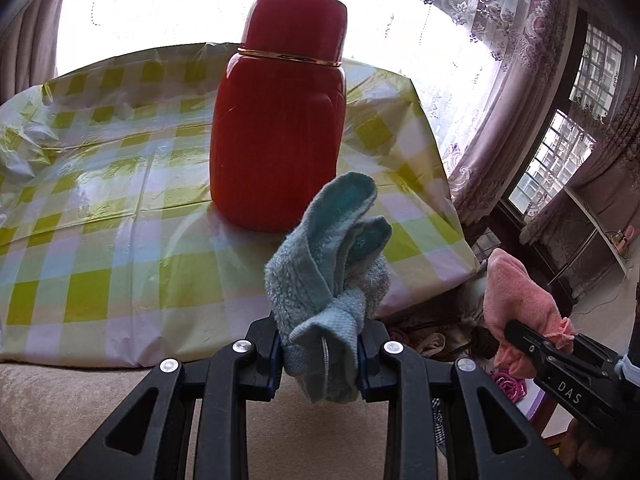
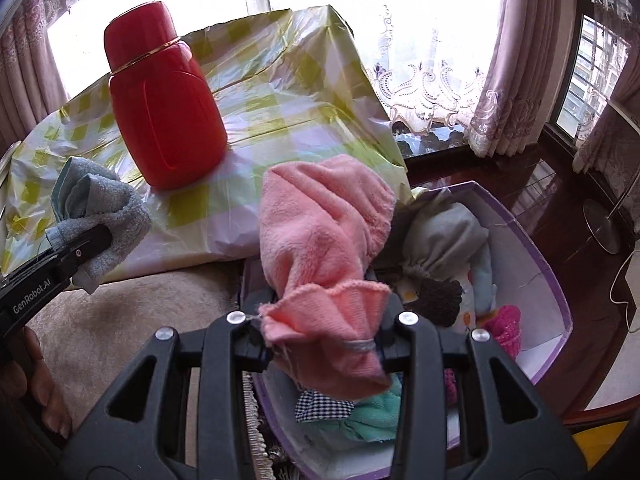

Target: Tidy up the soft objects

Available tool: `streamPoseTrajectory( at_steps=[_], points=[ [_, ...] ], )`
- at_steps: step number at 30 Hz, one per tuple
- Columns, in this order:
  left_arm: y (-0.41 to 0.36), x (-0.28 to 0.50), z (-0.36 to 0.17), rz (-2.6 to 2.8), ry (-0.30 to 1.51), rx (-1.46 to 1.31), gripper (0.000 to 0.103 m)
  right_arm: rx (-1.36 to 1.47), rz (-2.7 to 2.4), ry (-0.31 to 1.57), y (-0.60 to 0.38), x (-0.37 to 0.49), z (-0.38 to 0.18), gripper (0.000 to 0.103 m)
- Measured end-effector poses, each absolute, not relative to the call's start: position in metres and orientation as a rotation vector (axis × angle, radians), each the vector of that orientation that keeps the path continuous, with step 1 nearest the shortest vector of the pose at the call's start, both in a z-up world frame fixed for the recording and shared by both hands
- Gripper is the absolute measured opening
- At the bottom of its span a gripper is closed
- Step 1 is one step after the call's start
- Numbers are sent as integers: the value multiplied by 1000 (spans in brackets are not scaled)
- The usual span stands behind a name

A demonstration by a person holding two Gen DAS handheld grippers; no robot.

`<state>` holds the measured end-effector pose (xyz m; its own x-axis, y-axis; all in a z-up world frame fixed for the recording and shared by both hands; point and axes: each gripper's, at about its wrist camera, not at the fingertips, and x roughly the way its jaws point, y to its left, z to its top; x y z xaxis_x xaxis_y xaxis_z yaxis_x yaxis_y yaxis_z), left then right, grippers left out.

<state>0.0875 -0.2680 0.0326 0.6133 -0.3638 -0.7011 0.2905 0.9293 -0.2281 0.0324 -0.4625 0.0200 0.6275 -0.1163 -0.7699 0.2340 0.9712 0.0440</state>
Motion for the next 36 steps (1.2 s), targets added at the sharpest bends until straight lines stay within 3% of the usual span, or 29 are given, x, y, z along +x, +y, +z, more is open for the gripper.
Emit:
streamPoseTrajectory(
  at_steps=[13, 18, 23, 26, 31, 36],
  points=[
    [-358, 84, 23, -597, 910, -50, 30, 254, -307, 946, -522, 11, -1, 45],
    [-382, 81, 17, -638, 947, -4, 58, 251, -332, 951, -527, 12, -2, 59],
    [-384, 78, 13, -620, 988, 17, 67, 236, -334, 957, -524, 9, -2, 71],
    [-377, 72, 9, -599, 1033, 15, 69, 230, -325, 967, -520, 7, -3, 73],
    [-365, 56, 0, -548, 1111, 18, 82, 211, -326, 994, -511, -6, -4, 76],
    [-360, 45, -2, -542, 1120, 34, 84, 187, -360, 1019, -511, -25, -4, 77]
  ],
)
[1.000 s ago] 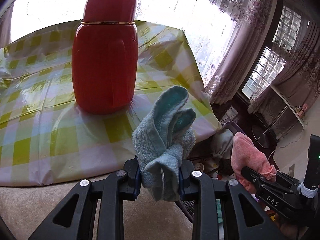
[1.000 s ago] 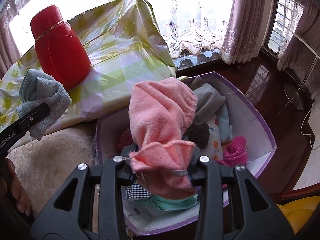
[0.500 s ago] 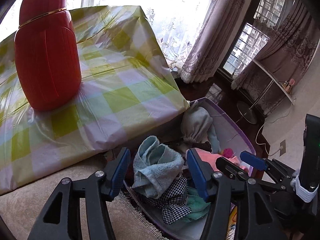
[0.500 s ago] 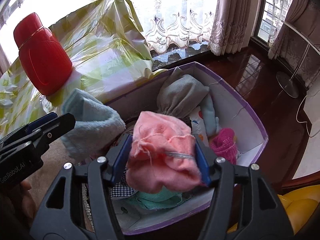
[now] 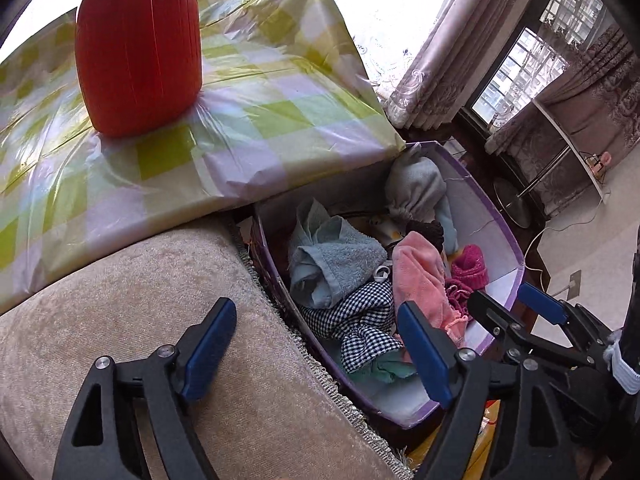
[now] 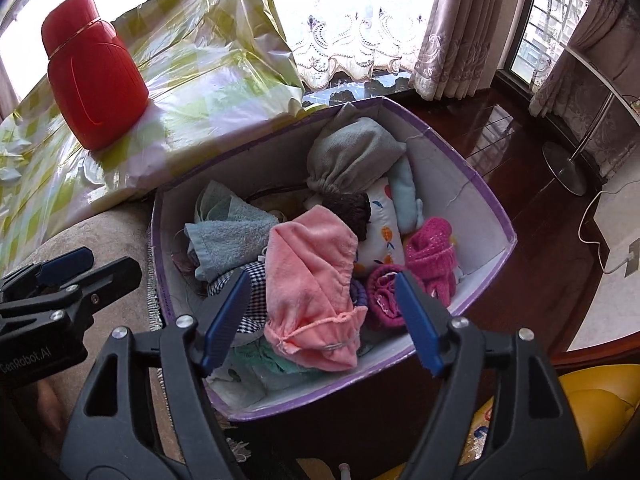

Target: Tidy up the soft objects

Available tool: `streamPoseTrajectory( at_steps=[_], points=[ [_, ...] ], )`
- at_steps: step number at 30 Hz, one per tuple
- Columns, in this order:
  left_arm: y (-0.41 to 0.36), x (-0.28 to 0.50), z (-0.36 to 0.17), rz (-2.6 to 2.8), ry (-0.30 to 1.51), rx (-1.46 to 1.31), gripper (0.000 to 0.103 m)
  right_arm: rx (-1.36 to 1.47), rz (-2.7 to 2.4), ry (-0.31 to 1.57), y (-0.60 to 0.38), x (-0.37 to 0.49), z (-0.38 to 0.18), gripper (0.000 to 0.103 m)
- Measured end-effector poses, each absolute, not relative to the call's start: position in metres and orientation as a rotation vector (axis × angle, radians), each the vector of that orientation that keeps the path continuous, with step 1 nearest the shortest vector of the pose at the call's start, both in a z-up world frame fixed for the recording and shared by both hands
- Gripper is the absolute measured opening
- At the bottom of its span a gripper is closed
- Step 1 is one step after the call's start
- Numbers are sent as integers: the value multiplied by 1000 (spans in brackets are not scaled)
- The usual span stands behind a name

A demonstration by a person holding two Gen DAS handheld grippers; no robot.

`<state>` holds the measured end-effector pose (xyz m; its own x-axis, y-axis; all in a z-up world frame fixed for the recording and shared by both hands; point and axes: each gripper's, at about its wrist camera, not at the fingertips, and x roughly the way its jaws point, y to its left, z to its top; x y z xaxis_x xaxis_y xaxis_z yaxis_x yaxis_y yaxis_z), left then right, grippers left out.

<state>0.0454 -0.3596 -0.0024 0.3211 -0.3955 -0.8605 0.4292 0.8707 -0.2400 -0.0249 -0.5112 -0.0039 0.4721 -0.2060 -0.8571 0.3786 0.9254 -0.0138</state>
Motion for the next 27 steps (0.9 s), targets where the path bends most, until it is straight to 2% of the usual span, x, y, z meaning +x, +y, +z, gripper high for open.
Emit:
streamPoseTrajectory(
  at_steps=[8, 27],
  points=[
    [-362, 47, -7, -560, 1138, 29, 92, 189, -390, 1029, -518, -28, -3, 78],
    [-365, 46, -10, -567, 1125, 54, 95, 191, -385, 1049, -516, -22, -9, 78]
  ],
)
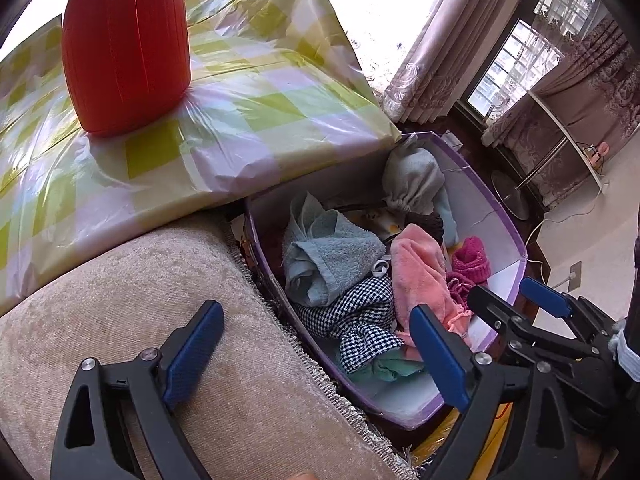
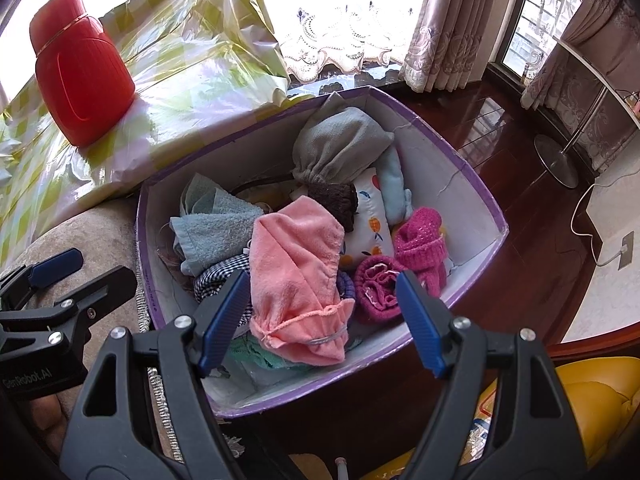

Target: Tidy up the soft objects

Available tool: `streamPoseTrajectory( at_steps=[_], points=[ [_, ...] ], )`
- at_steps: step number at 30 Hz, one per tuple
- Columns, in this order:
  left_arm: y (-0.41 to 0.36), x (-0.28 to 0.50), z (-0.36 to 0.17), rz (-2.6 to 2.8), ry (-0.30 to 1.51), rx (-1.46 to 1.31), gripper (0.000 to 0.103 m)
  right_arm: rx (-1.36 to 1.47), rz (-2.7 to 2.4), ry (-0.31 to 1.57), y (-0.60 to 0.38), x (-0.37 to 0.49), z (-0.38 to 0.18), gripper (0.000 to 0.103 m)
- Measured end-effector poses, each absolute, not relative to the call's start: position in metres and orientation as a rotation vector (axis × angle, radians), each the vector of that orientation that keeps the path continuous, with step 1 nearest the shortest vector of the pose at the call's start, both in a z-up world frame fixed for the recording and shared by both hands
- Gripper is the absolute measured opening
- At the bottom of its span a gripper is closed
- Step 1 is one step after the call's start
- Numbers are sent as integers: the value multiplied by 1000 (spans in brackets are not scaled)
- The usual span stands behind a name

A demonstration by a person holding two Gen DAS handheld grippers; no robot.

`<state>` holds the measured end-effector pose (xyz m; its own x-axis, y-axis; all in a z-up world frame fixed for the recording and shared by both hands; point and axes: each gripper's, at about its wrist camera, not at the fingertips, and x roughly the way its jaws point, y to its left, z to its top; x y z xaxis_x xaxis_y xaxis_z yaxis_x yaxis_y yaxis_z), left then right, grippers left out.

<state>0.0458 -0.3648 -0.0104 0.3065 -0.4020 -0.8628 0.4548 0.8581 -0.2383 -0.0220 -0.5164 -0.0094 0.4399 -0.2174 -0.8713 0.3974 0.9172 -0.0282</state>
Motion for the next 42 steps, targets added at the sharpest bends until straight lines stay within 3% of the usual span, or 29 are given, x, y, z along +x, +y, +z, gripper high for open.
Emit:
streamPoseTrajectory(
  at_steps=[42],
  points=[
    [-367, 47, -13, -569, 1128, 55, 98, 204, -375, 1068, -517, -21, -16, 78]
  ],
)
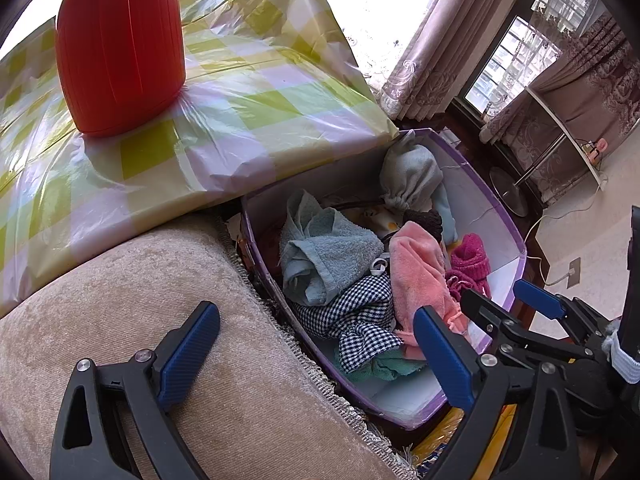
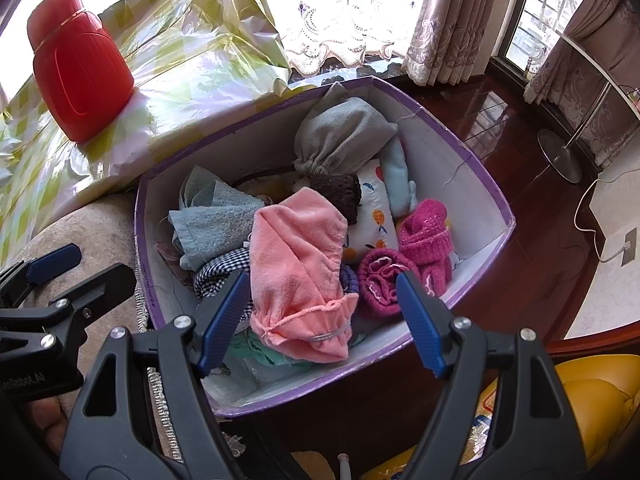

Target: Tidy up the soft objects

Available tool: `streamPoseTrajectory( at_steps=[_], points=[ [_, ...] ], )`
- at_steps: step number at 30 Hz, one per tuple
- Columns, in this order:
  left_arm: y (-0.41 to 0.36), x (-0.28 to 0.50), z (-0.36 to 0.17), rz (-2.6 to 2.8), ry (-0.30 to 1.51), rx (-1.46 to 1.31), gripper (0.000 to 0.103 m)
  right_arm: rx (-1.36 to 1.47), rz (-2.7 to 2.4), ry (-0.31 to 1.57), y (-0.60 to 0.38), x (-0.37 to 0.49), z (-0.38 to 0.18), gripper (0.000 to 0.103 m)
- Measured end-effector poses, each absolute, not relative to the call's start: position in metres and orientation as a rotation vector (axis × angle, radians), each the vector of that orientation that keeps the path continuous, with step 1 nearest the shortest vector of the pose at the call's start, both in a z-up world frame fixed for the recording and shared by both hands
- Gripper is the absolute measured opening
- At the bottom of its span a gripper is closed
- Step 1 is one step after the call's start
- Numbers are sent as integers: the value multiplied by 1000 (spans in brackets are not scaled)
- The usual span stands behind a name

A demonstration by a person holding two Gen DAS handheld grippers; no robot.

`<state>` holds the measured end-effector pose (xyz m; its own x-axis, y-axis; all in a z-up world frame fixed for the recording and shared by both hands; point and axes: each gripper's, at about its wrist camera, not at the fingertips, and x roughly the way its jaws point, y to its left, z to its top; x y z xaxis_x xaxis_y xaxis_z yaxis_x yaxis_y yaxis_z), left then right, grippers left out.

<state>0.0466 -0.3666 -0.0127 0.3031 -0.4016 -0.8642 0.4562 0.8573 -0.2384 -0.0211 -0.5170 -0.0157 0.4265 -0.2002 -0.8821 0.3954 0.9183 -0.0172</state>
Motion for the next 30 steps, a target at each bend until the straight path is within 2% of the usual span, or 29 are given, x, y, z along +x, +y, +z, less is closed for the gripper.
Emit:
streamPoseTrajectory(
  at_steps=[22, 30],
  points=[
    [-367, 46, -13, -568, 1128, 55, 99, 207, -376, 1074, -516, -22, -19, 78],
    [-369, 45, -9, -693, 1104, 10, 103, 211, -381, 1072, -516, -23, -19, 78]
  ],
)
